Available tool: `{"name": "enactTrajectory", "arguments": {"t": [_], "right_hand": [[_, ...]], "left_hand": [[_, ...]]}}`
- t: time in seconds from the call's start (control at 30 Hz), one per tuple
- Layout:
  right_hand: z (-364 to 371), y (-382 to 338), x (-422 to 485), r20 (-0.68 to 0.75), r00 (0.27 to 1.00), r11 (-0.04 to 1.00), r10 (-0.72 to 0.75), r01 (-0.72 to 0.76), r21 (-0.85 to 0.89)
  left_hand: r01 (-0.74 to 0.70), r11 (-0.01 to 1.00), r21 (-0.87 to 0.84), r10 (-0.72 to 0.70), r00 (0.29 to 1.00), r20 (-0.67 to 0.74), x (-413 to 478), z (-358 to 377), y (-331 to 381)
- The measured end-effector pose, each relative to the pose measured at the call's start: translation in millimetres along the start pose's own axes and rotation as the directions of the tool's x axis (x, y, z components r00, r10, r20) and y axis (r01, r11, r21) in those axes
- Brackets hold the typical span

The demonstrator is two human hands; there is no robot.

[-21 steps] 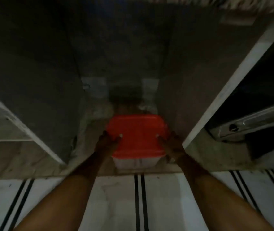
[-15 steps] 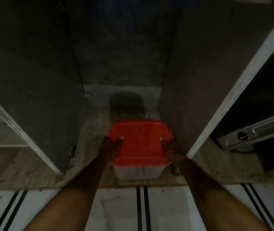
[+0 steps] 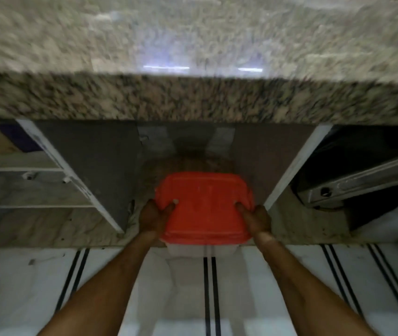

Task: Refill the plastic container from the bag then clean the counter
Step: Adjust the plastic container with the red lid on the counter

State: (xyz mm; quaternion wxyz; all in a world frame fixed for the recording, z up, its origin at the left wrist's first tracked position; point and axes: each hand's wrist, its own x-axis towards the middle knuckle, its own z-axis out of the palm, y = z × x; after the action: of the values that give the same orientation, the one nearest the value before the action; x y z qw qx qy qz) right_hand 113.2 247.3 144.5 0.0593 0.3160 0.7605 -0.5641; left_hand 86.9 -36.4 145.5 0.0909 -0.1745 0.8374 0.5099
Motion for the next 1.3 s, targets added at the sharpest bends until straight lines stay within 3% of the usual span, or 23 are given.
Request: {"name": "enactTrajectory", "arguments": {"t": [0.4, 0.5, 0.67, 1.0, 1.3], "right_hand": [[-170, -196, -319, -0.036, 0.999, 0.998, 0.029, -0.031, -0.05], [-205, -255, -367, -0.083, 0.996, 0.996, 0.025, -0.031, -0.079], [-243, -351, -401, -0.16, 0.979, 0.991, -0.124, 0.114, -0.075], [-253, -505, -299, -0.194, 0.934, 0.954, -0.301, 0.294, -0.064], [-225, -584, -122, -0.092, 0.947, 0.951, -0.308, 0.303, -0.062]], "left_hand": [[-0.002, 1.0, -0.013, 0.002, 1.0, 0.004, -289, -186, 219], [-0.037, 0.999, 0.02, 0.038, 0.999, -0.037, -326, -227, 280], [-0.182, 0.983, 0.032, 0.184, 0.976, -0.116, -334, -276, 373], [-0.308, 0.95, 0.058, 0.313, 0.938, -0.149, -222, -284, 518], [-0.16, 0.978, 0.131, 0.187, 0.956, -0.226, -77, -239, 588]]}}
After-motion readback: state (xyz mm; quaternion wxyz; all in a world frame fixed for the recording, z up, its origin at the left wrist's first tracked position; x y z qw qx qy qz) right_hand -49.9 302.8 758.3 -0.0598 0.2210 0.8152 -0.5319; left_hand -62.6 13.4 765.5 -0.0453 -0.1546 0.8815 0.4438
